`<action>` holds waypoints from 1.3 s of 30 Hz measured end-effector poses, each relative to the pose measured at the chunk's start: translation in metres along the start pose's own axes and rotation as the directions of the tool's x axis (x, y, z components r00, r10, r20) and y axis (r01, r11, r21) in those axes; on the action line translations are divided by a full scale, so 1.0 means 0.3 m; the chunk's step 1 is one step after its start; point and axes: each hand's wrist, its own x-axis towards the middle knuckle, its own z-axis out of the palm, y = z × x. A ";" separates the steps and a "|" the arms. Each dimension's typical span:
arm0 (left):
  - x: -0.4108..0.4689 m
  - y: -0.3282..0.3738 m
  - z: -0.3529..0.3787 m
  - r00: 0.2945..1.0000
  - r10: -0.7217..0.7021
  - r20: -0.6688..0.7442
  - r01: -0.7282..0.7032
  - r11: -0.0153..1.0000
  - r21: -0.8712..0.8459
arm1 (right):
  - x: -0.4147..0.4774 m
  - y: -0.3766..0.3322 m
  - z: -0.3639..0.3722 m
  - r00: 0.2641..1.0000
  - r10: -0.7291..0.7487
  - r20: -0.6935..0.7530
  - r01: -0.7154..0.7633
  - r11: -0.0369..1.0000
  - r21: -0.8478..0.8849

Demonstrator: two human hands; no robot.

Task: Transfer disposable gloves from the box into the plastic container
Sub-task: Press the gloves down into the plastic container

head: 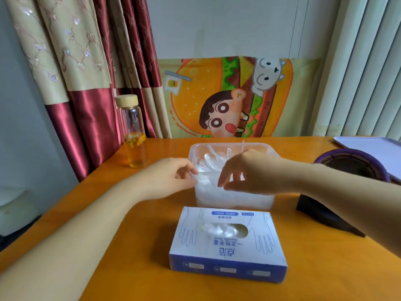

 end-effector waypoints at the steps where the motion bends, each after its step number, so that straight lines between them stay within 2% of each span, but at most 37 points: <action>1: -0.016 -0.003 0.022 0.994 0.000 0.110 -0.001 1.000 0.016 | -0.018 -0.010 0.032 0.996 -0.007 0.091 0.008 1.000 -0.011; 4: -0.039 -0.014 0.093 0.904 -0.070 0.422 -0.027 0.975 0.221 | -0.050 -0.016 0.136 0.945 0.006 0.326 0.021 0.997 -0.077; 6: -0.042 -0.027 0.129 0.851 -0.111 0.513 -0.056 0.952 0.299 | -0.057 -0.016 0.182 0.929 0.007 0.371 0.045 0.990 -0.132; 8: -0.037 -0.046 0.154 0.819 -0.105 0.564 -0.080 0.952 0.294 | -0.053 -0.015 0.209 0.935 -0.018 0.355 0.079 0.984 -0.160; 10: -0.029 -0.052 0.165 0.806 -0.094 0.585 -0.087 0.958 0.274 | -0.042 -0.013 0.233 0.949 -0.064 0.307 0.122 0.977 -0.174; 15: -0.036 -0.041 0.168 0.813 -0.106 0.572 -0.090 0.948 0.305 | -0.014 -0.018 0.278 0.973 -0.154 0.172 0.169 0.983 -0.077; 20: -0.046 -0.038 0.173 0.817 -0.129 0.562 -0.066 0.947 0.314 | -0.021 -0.026 0.240 0.967 -0.209 0.147 0.224 0.970 -0.097; 25: -0.049 -0.013 0.164 0.805 -0.157 0.572 -0.059 0.939 0.340 | -0.054 -0.055 0.151 0.952 -0.257 0.168 0.291 0.930 -0.224; 27: -0.050 -0.009 0.158 0.801 -0.155 0.578 -0.065 0.937 0.342 | -0.049 -0.050 0.125 0.959 -0.229 0.167 0.267 0.928 -0.260; 30: -0.049 -0.013 0.155 0.795 -0.142 0.590 -0.094 0.932 0.351 | -0.022 -0.021 0.070 0.987 -0.132 0.088 0.152 0.943 -0.295; 33: -0.051 -0.011 0.159 0.789 -0.127 0.601 -0.102 0.938 0.331 | -0.002 -0.006 -0.012 0.995 -0.069 -0.067 0.050 0.968 -0.245; 37: -0.057 -0.018 0.163 0.797 -0.140 0.587 -0.045 0.956 0.290 | 0.006 -0.003 -0.109 0.938 -0.074 -0.340 0.030 0.991 -0.133; 39: -0.065 -0.018 0.151 0.840 -0.145 0.523 0.000 0.964 0.266 | -0.001 0.007 -0.141 0.912 -0.023 -0.409 -0.004 0.998 -0.064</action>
